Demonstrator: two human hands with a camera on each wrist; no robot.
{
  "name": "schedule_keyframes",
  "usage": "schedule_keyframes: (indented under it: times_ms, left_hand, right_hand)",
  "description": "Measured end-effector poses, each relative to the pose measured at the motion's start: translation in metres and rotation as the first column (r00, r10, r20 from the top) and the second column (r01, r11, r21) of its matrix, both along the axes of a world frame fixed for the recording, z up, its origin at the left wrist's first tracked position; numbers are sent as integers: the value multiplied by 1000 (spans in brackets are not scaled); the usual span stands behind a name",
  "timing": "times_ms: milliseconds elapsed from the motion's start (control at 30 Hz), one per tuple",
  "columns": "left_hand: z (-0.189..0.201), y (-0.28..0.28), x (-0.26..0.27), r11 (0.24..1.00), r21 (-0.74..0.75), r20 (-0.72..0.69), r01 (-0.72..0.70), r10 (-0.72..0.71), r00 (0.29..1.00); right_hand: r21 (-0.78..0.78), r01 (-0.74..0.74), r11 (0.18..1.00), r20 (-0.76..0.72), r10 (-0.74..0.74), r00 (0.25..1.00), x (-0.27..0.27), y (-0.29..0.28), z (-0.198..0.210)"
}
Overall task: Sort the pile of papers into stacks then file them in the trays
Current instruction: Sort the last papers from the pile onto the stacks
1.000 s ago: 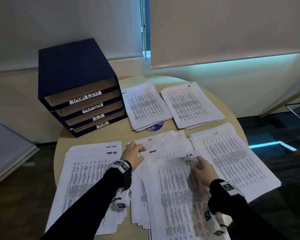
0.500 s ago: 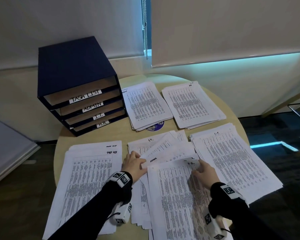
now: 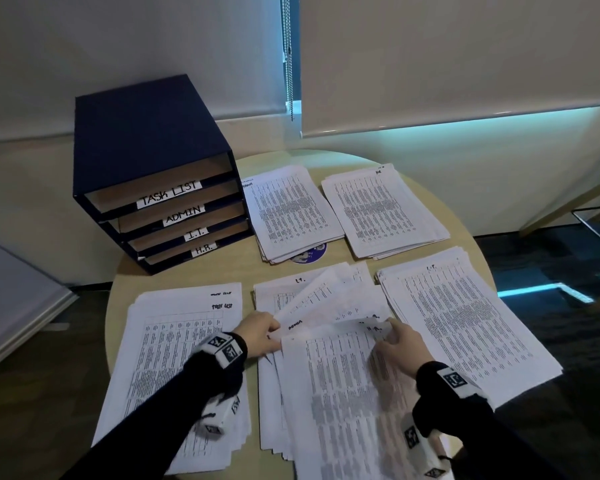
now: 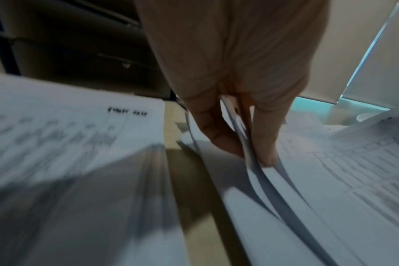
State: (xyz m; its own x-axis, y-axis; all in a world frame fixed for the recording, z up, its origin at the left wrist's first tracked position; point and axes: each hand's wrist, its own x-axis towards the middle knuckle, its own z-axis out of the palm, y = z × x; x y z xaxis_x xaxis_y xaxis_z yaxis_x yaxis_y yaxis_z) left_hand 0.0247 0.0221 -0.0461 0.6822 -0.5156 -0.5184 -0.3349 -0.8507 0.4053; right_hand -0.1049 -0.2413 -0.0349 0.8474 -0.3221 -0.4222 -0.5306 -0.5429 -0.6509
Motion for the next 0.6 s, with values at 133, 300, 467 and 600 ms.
schedule_keyframes:
  times_ms: [133, 300, 467, 600]
  left_hand:
    - [24, -5, 32, 966, 199, 21, 165, -172, 985]
    - [18, -19, 49, 996, 89, 225, 29, -48, 973]
    - [-5, -41, 51, 986, -119, 185, -117, 137, 973]
    - [-12, -45, 26, 909, -394, 275, -134, 256, 927]
  right_hand:
    - [34, -38, 999, 39, 36, 999, 6, 11, 0]
    - [87, -77, 993, 4, 77, 997, 3, 24, -5]
    - [68, -110, 992, 74, 105, 992, -5, 23, -4]
    - [57, 73, 996, 204, -83, 975, -14, 17, -13]
